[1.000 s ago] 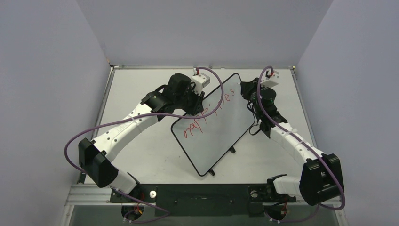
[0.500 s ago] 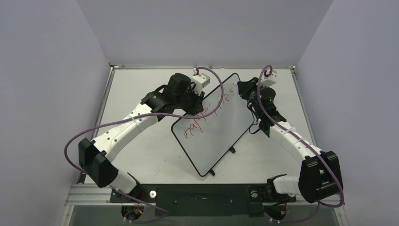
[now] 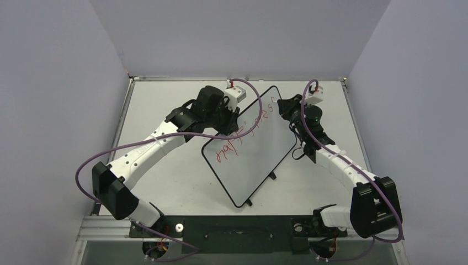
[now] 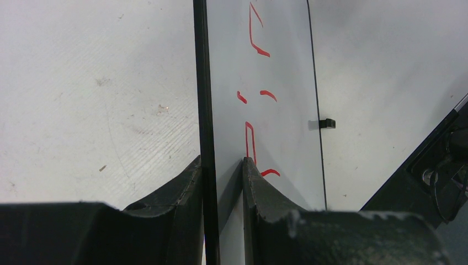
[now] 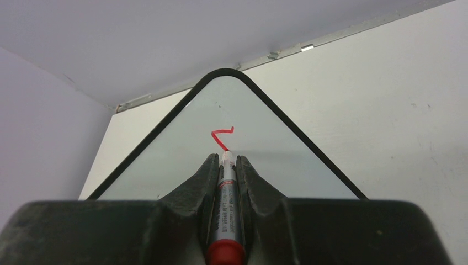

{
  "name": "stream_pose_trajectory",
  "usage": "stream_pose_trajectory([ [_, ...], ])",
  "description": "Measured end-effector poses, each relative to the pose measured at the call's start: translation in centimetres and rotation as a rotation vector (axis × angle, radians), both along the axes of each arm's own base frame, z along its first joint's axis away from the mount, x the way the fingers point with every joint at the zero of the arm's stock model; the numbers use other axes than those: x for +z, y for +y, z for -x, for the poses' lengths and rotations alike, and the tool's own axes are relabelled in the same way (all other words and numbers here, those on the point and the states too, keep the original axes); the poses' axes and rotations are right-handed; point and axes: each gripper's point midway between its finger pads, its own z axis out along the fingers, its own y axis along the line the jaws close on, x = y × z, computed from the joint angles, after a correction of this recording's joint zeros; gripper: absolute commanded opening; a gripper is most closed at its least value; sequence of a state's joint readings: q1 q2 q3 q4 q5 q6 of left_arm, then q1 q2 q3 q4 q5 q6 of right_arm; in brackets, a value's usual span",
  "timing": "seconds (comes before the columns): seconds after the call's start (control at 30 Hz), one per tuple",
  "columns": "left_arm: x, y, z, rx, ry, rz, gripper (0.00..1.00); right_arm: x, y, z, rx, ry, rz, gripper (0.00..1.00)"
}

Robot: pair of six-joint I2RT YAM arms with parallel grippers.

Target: Write a sentence on the whiteboard

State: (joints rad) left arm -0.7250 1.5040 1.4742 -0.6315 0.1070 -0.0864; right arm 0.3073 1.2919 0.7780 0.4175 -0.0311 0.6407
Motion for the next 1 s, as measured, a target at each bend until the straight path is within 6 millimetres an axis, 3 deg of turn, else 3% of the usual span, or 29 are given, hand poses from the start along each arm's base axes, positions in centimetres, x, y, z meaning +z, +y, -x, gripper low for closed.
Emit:
stream_pose_trajectory([
  [0.2,0.0,0.0,0.0,0.004,0.001,0.0,0.0,-1.1,-0.2,0.3,-0.002,0.022,0.008,0.0],
  [0.63,0.0,0.0,0.0,0.004,0.001,0.0,0.0,-1.5,-1.7,-0.1,-0.038,0.03,0.031,0.0],
  [1.0,0.0,0.0,0.0,0.004,0.001,0.0,0.0,-2.0,-1.8,0.0,-0.038,0.041,0.037,0.0],
])
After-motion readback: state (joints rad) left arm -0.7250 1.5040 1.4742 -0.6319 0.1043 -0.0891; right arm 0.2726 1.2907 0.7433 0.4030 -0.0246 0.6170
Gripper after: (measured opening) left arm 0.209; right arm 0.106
